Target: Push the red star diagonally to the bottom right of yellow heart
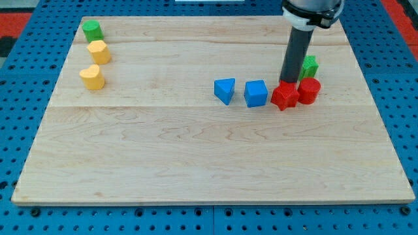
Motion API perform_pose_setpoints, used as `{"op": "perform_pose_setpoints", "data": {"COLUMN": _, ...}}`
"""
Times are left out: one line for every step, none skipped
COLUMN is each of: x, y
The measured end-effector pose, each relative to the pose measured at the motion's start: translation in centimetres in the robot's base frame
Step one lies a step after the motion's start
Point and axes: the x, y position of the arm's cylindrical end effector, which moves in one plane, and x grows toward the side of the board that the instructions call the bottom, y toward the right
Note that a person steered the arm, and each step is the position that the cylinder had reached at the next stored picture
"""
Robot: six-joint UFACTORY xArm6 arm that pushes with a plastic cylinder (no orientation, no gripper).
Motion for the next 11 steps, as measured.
{"op": "perform_pose_setpoints", "data": {"x": 2.6, "y": 1.4}}
{"op": "perform_pose_setpoints", "data": {"x": 6.4, "y": -1.7}}
{"op": "perform_pose_setpoints", "data": {"x": 6.4, "y": -9.0}}
{"op": "perform_pose_setpoints", "data": {"x": 5.5, "y": -6.7}}
{"op": "perform_pose_setpoints", "data": {"x": 3.8, "y": -7.9}}
{"op": "perform_pose_setpoints", "data": {"x": 3.9, "y": -17.6}}
{"op": "perform_pose_setpoints", "data": {"x": 5.4, "y": -21.3}}
{"op": "perform_pose_setpoints", "data": {"x": 7.9, "y": -20.3}}
{"op": "perform_pose_setpoints", "data": {"x": 8.3, "y": -28.9}}
{"op": "perform_pose_setpoints", "data": {"x": 8.1, "y": -28.1}}
{"op": "perform_pose_setpoints", "data": {"x": 6.7, "y": -23.9}}
